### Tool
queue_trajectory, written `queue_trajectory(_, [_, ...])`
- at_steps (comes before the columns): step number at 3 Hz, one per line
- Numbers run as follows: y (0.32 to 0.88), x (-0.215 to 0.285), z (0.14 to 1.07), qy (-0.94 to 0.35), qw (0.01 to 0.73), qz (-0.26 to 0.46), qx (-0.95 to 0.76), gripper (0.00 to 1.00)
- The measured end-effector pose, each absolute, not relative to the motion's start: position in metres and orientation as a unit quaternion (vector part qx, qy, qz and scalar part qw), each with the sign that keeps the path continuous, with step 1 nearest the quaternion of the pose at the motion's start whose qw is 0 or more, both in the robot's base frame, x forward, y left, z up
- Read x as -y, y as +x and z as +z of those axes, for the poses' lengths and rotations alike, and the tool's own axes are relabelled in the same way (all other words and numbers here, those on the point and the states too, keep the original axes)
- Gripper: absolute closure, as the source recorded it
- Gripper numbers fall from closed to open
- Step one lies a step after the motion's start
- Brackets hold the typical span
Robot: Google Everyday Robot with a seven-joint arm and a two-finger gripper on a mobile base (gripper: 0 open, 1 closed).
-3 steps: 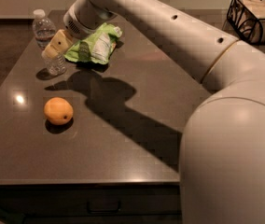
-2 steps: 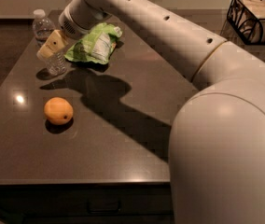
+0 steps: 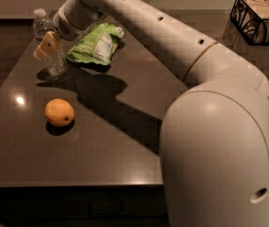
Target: Knock water bottle over
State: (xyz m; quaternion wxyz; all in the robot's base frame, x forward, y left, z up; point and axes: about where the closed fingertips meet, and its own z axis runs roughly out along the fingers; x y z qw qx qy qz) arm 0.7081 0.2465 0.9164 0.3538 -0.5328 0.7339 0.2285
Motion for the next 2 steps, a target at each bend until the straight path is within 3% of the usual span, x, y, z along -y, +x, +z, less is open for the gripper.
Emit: queue_trajectory(2, [0.696, -0.248, 0.937, -0.534, 0.365, 0.248, -0.721, 0.69])
